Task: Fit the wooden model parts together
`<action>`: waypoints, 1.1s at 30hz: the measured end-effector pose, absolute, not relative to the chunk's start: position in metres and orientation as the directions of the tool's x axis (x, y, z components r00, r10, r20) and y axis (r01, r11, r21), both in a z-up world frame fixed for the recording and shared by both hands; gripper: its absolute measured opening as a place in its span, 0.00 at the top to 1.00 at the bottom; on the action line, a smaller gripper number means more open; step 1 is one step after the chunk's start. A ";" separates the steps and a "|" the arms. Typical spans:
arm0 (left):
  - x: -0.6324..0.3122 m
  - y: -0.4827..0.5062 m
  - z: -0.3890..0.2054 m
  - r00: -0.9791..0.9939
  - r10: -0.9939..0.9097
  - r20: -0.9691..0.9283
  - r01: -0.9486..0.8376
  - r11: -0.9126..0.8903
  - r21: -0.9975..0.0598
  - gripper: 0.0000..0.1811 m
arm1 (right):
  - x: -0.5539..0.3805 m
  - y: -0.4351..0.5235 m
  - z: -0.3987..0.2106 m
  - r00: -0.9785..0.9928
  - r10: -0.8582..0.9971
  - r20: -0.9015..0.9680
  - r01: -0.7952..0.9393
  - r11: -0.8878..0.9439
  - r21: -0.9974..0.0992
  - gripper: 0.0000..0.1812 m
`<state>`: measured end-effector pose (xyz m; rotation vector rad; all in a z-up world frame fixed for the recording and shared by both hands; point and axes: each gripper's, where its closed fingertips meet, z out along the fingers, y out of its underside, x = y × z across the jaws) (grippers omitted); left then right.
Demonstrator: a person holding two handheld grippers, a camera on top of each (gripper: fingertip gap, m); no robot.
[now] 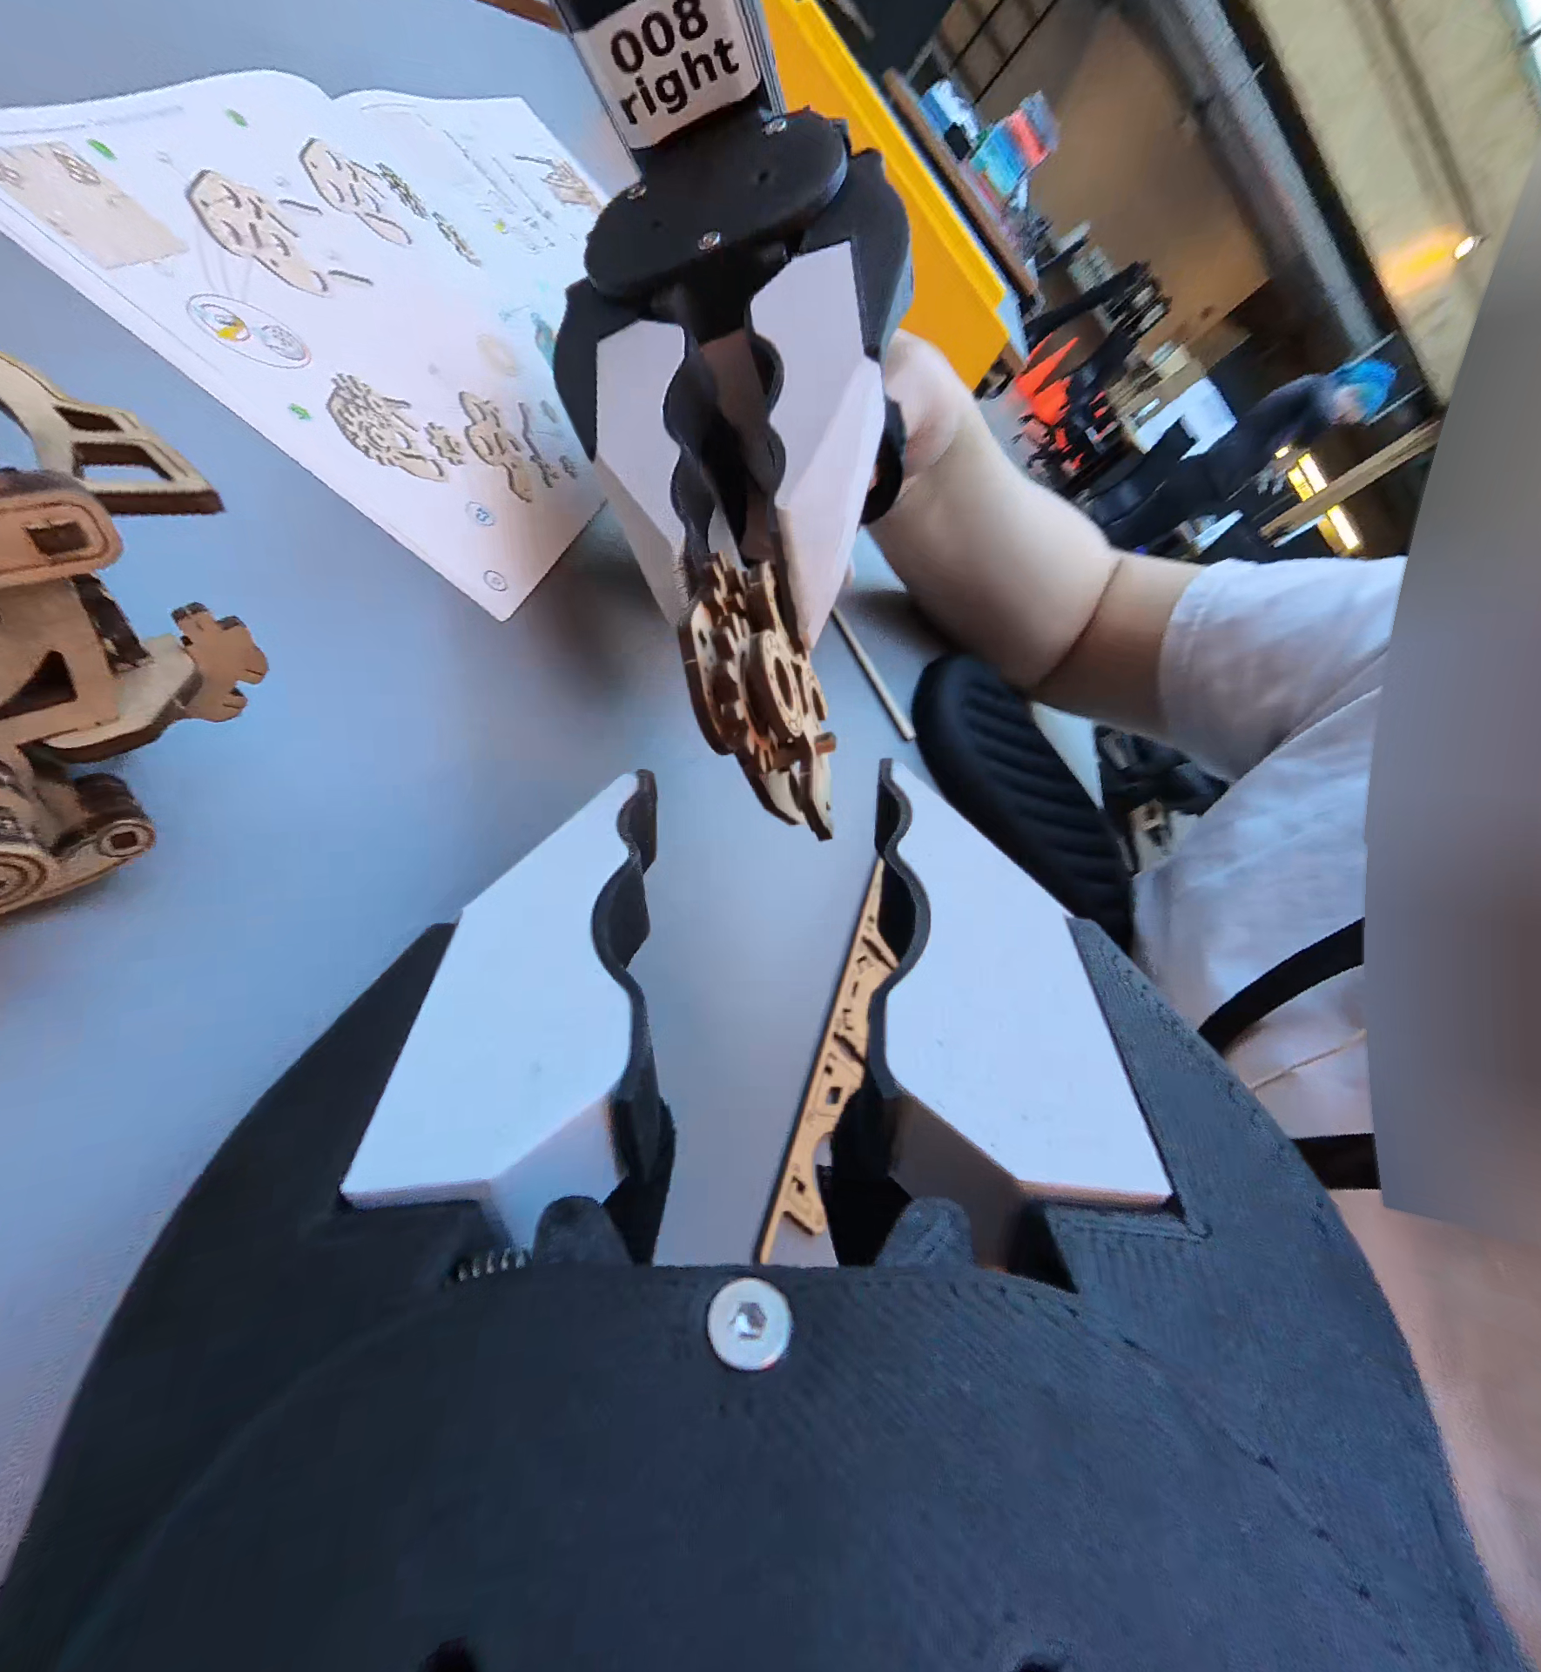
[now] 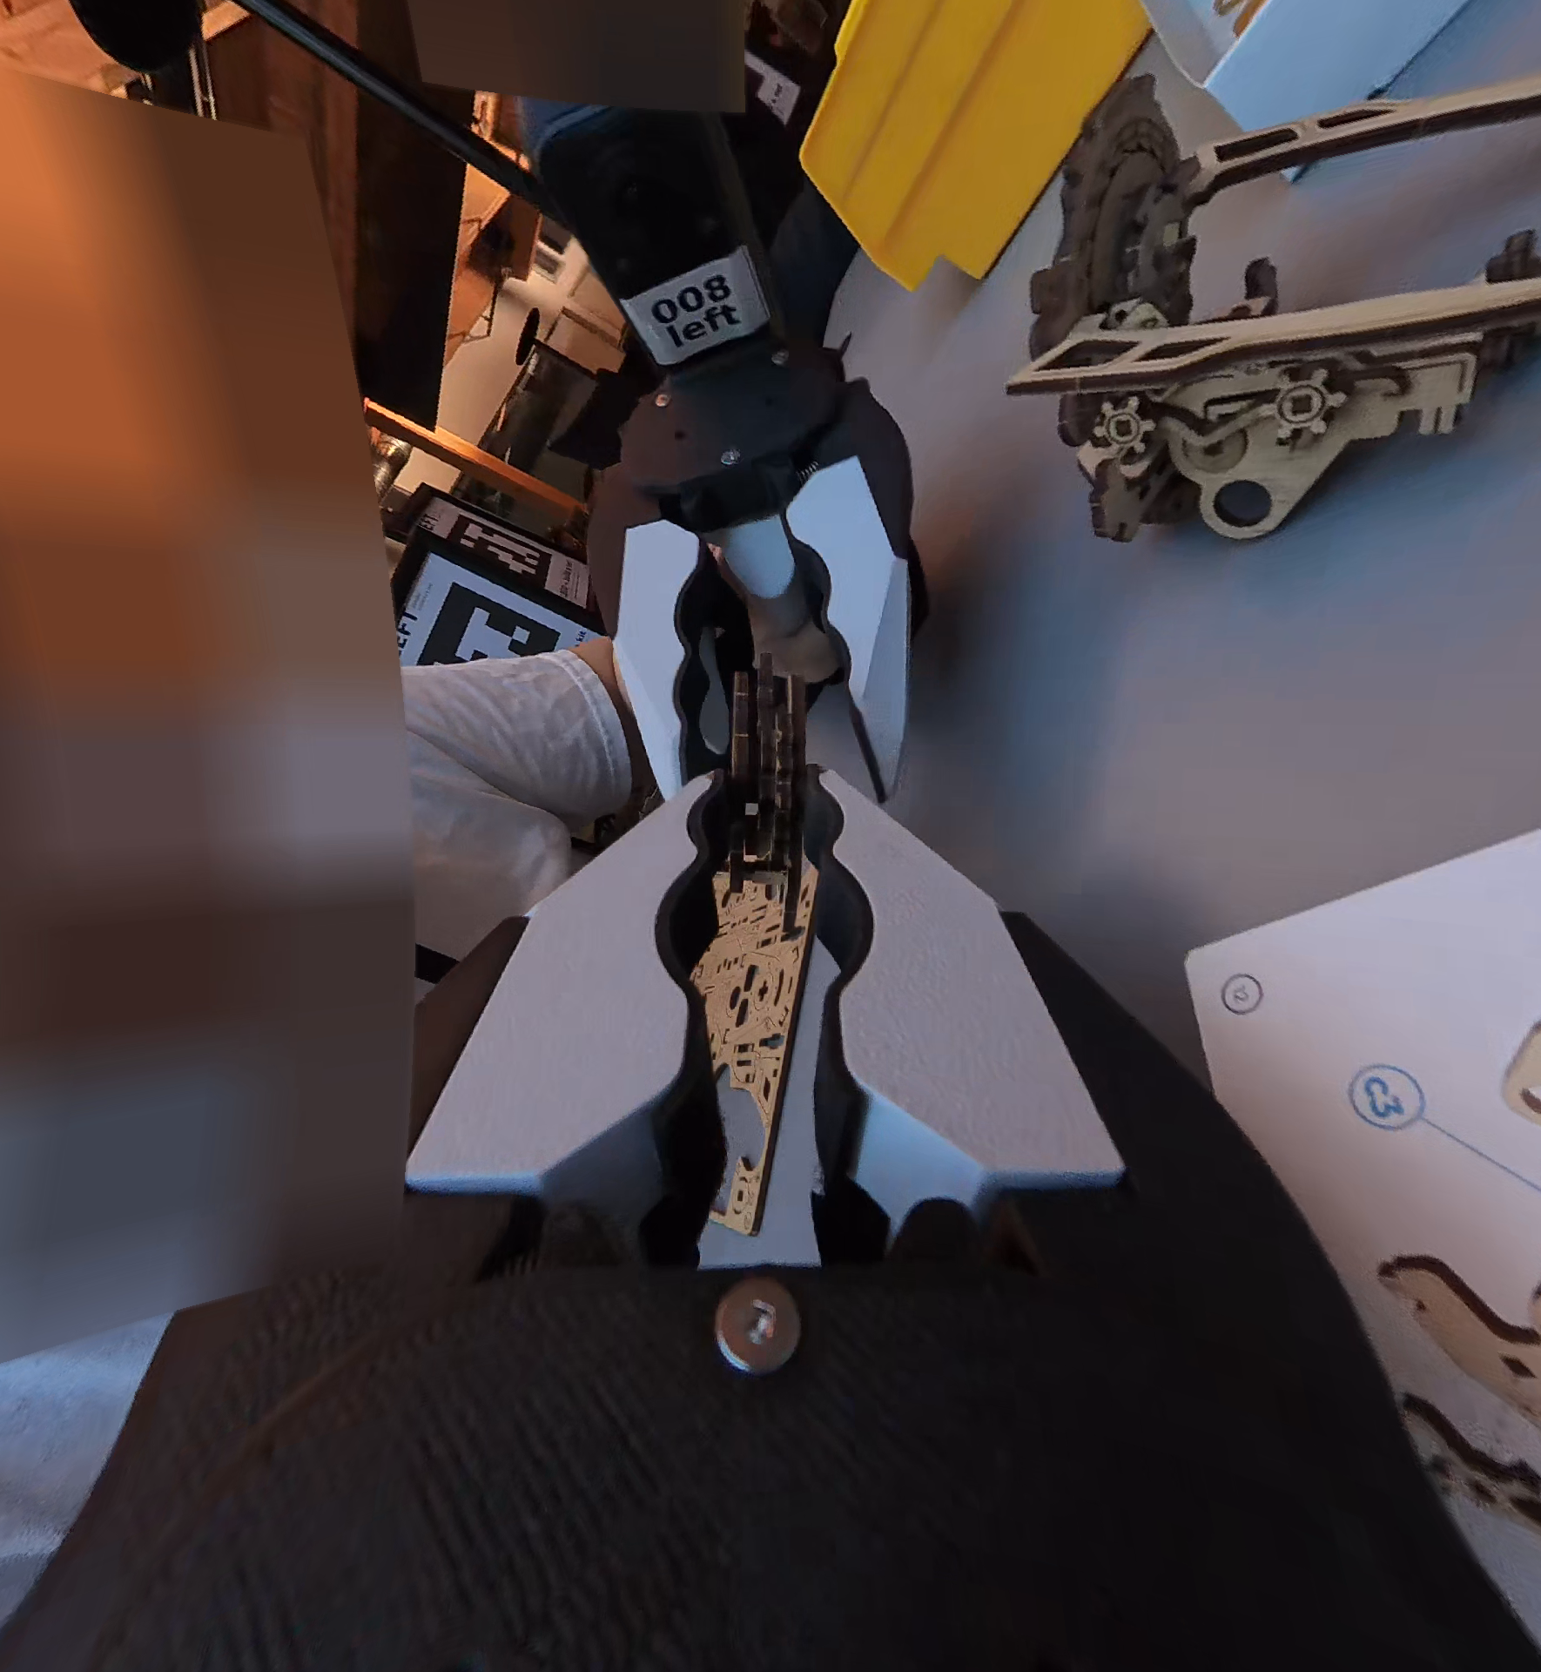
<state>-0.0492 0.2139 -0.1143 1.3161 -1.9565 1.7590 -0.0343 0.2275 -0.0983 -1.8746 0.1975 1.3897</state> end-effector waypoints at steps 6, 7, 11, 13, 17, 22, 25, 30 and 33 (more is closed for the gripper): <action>-0.049 0.208 -0.104 -0.551 -0.350 0.758 -0.745 -0.204 -0.635 0.89 | -0.035 0.235 -0.093 0.382 0.314 -0.869 -0.576 -0.654 -0.490 0.92; -0.047 0.210 -0.102 -0.549 -0.345 0.762 -0.739 -0.225 -0.635 0.89 | -0.033 0.236 -0.091 0.383 0.326 -0.864 -0.589 -0.634 -0.501 0.92; -0.037 0.227 -0.100 -0.521 -0.403 0.753 -0.700 -0.302 -0.647 0.90 | -0.019 0.239 -0.093 0.529 0.310 -0.790 -0.592 -0.533 -0.605 0.77; -0.034 0.235 -0.096 -0.511 -0.413 0.754 -0.679 -0.343 -0.649 0.90 | -0.015 0.242 -0.099 0.623 0.280 -0.730 -0.569 -0.478 -0.669 0.74; -0.028 0.242 -0.090 -0.514 -0.467 0.720 -0.622 -0.375 -0.687 0.90 | -0.023 0.251 -0.094 0.614 0.272 -0.741 -0.612 -0.429 -0.665 0.77; -0.029 0.236 -0.085 -0.541 -0.485 0.687 -0.592 -0.361 -0.720 0.90 | -0.023 0.254 -0.080 0.596 0.304 -0.743 -0.647 -0.367 -0.669 0.90; -0.028 0.238 -0.082 -0.541 -0.492 0.683 -0.572 -0.380 -0.727 0.90 | -0.026 0.253 -0.083 0.576 0.307 -0.758 -0.647 -0.395 -0.652 0.90; -0.028 0.238 -0.078 -0.551 -0.487 0.678 -0.562 -0.385 -0.732 0.90 | -0.027 0.252 -0.078 0.516 0.327 -0.792 -0.686 -0.396 -0.610 0.90; -0.029 0.237 -0.076 -0.561 -0.470 0.681 -0.561 -0.389 -0.731 0.90 | -0.028 0.250 -0.074 0.592 0.335 -0.733 -0.630 -0.375 -0.680 0.91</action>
